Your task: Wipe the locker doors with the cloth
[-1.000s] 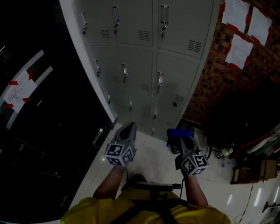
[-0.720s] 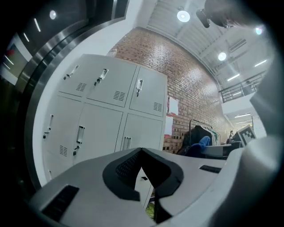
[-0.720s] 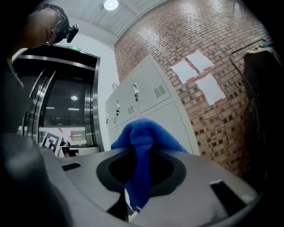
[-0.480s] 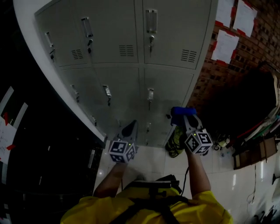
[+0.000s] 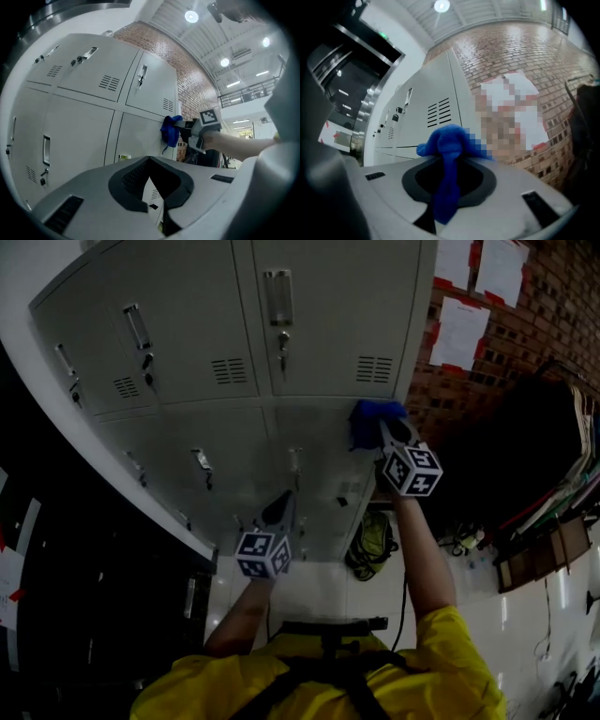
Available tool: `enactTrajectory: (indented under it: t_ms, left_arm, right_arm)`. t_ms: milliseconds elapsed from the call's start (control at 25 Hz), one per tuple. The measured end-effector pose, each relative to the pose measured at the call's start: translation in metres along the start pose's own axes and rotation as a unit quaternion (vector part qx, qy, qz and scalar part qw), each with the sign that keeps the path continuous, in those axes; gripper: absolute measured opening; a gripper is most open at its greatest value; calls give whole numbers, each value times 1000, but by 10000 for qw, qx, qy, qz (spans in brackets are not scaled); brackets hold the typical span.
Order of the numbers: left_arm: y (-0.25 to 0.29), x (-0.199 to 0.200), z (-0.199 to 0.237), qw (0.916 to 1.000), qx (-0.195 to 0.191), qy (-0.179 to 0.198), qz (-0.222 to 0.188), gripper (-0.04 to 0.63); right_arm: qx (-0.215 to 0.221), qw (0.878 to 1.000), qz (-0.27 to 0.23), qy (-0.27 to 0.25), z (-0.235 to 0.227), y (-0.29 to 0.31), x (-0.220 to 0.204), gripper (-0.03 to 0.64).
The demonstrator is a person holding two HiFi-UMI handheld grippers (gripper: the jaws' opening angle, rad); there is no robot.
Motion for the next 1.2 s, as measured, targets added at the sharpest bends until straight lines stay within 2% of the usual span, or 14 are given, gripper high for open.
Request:
enactTrajectory:
  t_ms: [80,240,440,520,560,600,680,760,840,920,960,1080,1200]
  left_arm:
    - [11,-4,-2,10000,-24,-37,29,2]
    - [18,-8,-2,10000,-32,15,75,2]
    - [14,-18,8,9997,82,40,210,2]
    - [8,-28,4,9995,77,-20,322,2]
    - [7,-30,2,9994,57,-35,349,2]
    - [9,-29,1,9994,40,-40,347,2]
    - [12,-24,1,9995,37,-29,299,2]
    - [13,-21,4,9996,45,-26,273,2]
    - [16,-21,6,9996,11,-25,274,2]
    - [21,-22,3,9996,-31,-20,287,2]
    - [22,-23,2,9996,-39,-30,285,0]
    - [24,-25,0,9997,-40,-105,210,2]
    - [23,-28,4,9997,-21,-149,214,2]
  right_arm:
    - [26,10000,10,40,-2,-9,-23,72]
    - [-306,9964,782,89,-17,-44,-114,72]
    - [-836,9760,1958,462,-44,-94,-279,72]
    - [-934,9661,2338,566,-46,-118,-327,72]
    - [-968,9628,2447,612,-47,-123,-337,72]
    - [-967,9634,2411,657,-45,-123,-334,72]
    - [-741,9746,1996,690,-31,-110,-294,71]
    - [-348,9882,1352,624,-3,-82,-216,71]
    - [63,9983,455,352,26,-44,-113,72]
    - [383,9991,-169,-49,43,-5,-29,72]
    - [488,9985,-204,-107,46,12,-4,72]
    - [526,9985,29,-166,52,30,10,72]
    - [286,9990,219,-260,46,9,-36,72]
Point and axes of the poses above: the fingertips, and each gripper's own axes: y forward along the fingers, z to its left, x out of its top, the point moved 7 cm from there along -y, backward along the fingers, and after that the axes turned 14 degrees about -z, right-handed, at the moved point
